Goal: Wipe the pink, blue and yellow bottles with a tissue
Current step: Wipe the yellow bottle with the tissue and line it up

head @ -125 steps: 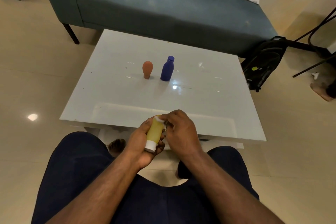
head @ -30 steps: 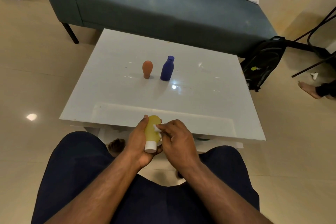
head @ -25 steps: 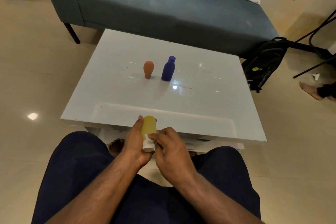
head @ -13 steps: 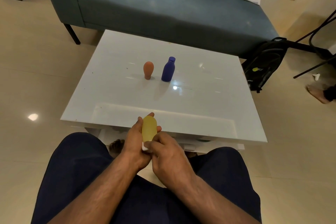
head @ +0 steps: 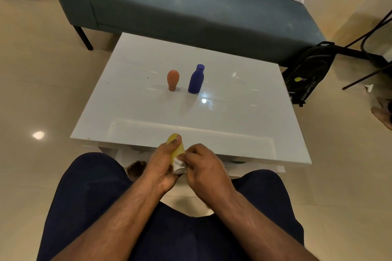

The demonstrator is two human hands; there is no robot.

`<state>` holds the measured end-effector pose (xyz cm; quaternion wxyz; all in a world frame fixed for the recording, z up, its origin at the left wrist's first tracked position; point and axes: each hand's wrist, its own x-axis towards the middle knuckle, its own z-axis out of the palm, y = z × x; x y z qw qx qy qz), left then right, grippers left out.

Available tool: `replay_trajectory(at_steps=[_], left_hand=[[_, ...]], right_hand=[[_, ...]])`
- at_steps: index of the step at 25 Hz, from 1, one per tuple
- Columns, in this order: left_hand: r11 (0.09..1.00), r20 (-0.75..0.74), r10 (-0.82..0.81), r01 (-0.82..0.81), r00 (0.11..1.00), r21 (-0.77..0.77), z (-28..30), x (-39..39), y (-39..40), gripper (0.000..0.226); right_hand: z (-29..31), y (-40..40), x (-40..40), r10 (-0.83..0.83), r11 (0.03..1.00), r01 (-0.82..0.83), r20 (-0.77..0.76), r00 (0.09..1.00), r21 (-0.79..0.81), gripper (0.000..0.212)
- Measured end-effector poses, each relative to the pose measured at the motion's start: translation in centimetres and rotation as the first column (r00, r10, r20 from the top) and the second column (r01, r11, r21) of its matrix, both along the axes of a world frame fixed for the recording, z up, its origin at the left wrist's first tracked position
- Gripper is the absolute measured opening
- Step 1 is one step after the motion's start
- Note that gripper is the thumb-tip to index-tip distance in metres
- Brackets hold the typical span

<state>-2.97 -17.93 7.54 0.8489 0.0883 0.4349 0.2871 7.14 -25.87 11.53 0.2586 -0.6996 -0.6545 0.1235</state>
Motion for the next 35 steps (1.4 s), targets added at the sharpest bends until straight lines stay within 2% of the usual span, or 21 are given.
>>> replay_trajectory(at_steps=[2, 7, 11, 13, 17, 19, 23, 25, 28, 30, 35], left_hand=[[0.999, -0.008, 0.016, -0.016, 1.000, 0.042, 0.0, 0.1, -0.2, 0.056], [0.997, -0.055, 0.070, -0.067, 0.996, 0.050, 0.0, 0.0, -0.1, 0.035], [0.998, -0.035, -0.054, 0.055, 0.998, 0.044, 0.7, 0.1, -0.7, 0.030], [0.997, -0.015, -0.077, 0.077, 0.997, 0.017, 1.1, 0.1, -1.0, 0.033], [0.998, 0.003, -0.065, 0.065, 0.998, -0.010, 0.9, -0.1, -0.7, 0.042], [0.994, 0.001, -0.106, 0.106, 0.994, -0.008, 0.9, 0.0, -0.7, 0.044], [0.984, 0.034, -0.180, 0.180, 0.983, 0.008, 1.3, 0.4, -1.0, 0.051], [0.986, 0.071, -0.167, 0.166, 0.983, 0.018, 1.3, 0.1, -0.9, 0.049], [0.991, 0.070, -0.129, 0.131, 0.989, -0.024, 1.2, -0.2, -0.6, 0.042], [0.995, 0.057, -0.097, 0.099, 0.994, -0.029, 1.2, -0.1, -0.6, 0.036], [0.999, 0.049, -0.028, 0.026, 0.998, 0.037, 1.2, 0.2, -0.5, 0.034]], right_hand=[[0.0, 0.5, 0.0, -0.021, 1.000, 0.021, 0.022, 1.000, 0.002, 0.025], [-0.1, -1.3, -1.7, 0.169, 0.985, -0.163, 0.109, 0.980, -0.059, 0.028], [-0.2, 1.3, 0.7, 0.004, 1.000, -0.001, 0.132, 0.991, -0.028, 0.024], [-0.3, 1.7, 0.7, -0.030, 0.999, 0.036, 0.144, 0.989, -0.038, 0.024], [-0.5, -0.7, -0.8, 0.111, 0.993, -0.102, 0.193, 0.975, -0.056, 0.024], [-0.6, -0.6, -0.2, 0.129, 0.991, -0.119, 0.208, 0.969, -0.059, 0.022], [-0.7, 2.1, 1.9, -0.032, 0.999, 0.039, 0.229, 0.973, -0.026, 0.026], [-0.7, 2.0, 1.4, -0.037, 0.999, 0.044, 0.217, 0.975, -0.024, 0.025], [-1.0, -0.6, -0.3, 0.142, 0.990, -0.138, 0.257, 0.956, -0.031, 0.022], [-0.9, -1.6, -0.3, 0.197, 0.980, -0.193, 0.251, 0.948, -0.041, 0.021], [-0.4, 0.3, 0.4, 0.065, 0.998, -0.068, 0.207, 0.976, 0.005, 0.018]])
